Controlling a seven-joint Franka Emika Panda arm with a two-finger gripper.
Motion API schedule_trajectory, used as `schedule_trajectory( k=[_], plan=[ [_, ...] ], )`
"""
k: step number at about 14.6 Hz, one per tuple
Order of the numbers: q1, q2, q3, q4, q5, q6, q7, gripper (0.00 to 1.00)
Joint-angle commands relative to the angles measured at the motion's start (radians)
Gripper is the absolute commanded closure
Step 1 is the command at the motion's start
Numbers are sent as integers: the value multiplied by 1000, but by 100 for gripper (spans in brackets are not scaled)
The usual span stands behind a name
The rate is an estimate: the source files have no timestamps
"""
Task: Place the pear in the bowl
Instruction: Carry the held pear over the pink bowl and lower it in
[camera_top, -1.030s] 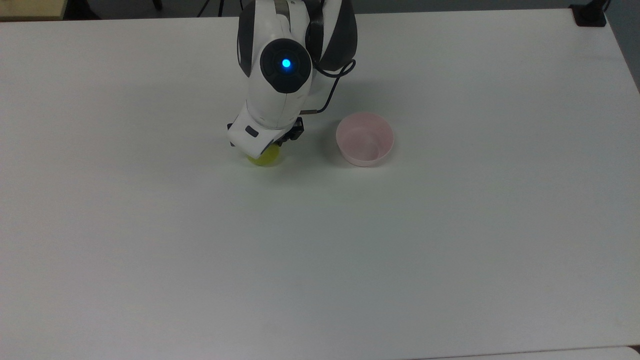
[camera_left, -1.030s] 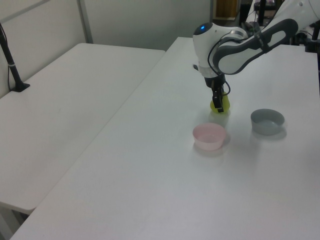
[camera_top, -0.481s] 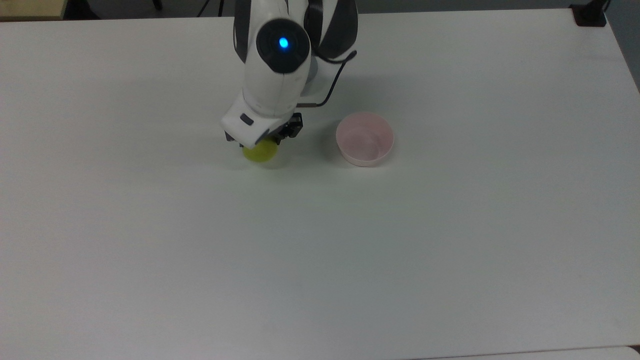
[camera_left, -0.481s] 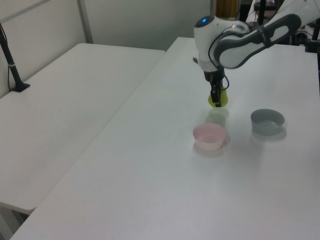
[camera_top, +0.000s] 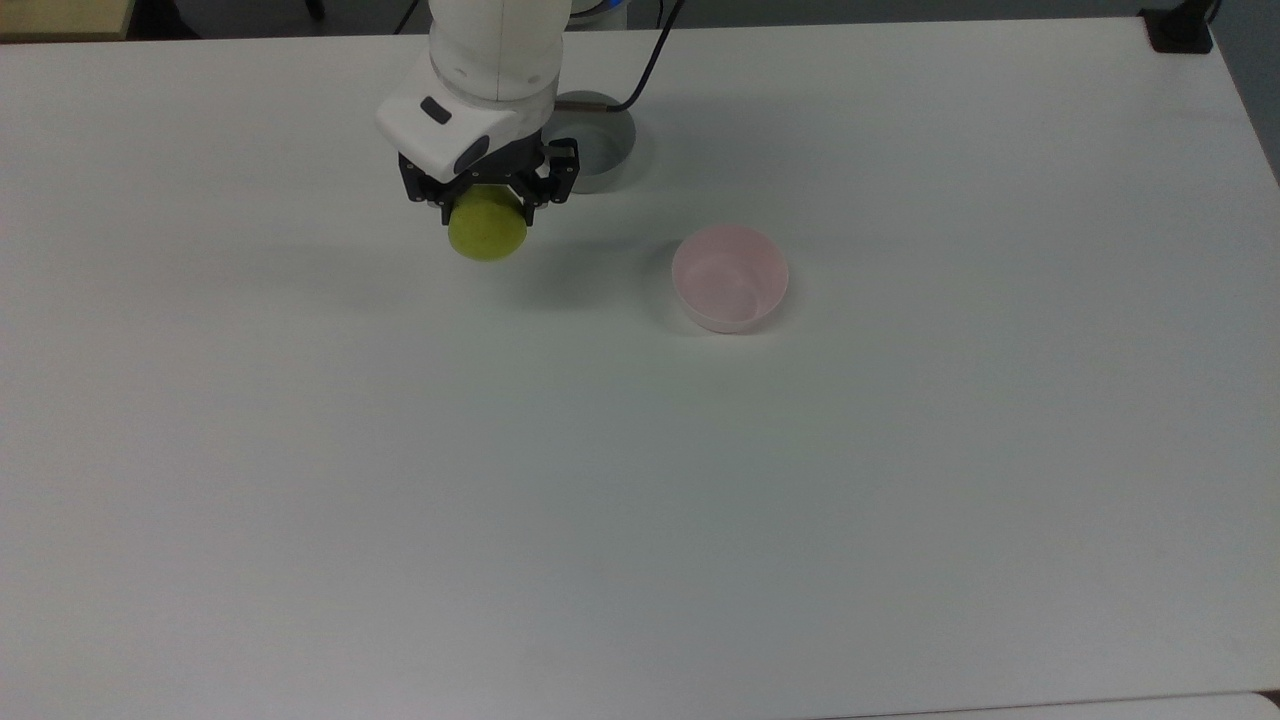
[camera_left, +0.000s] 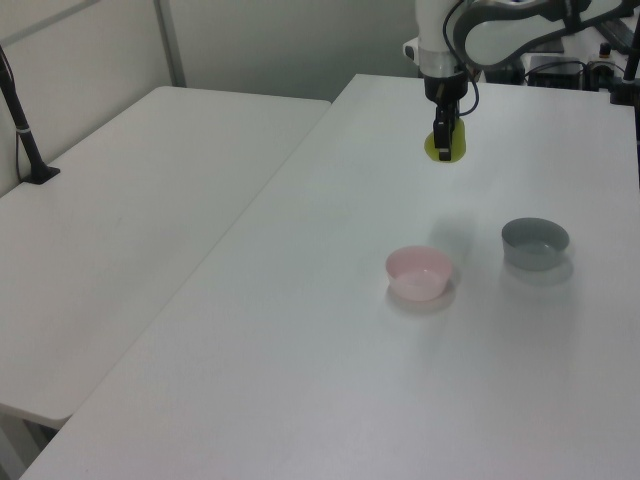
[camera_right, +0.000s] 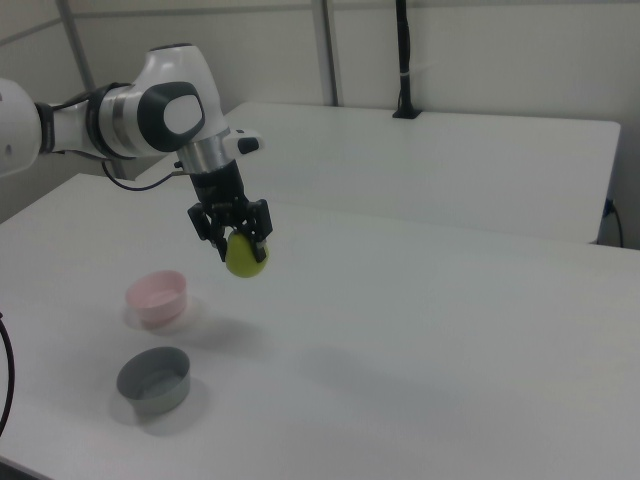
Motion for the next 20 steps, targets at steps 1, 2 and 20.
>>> schedule_trajectory(
  k=[1,2,20],
  plan=[
    [38,-14,-2,-16,7,-10,25,66],
    [59,-11,-7,-3,10,-11,44,66],
    [311,159,82,89,69,17,437,57]
  ],
)
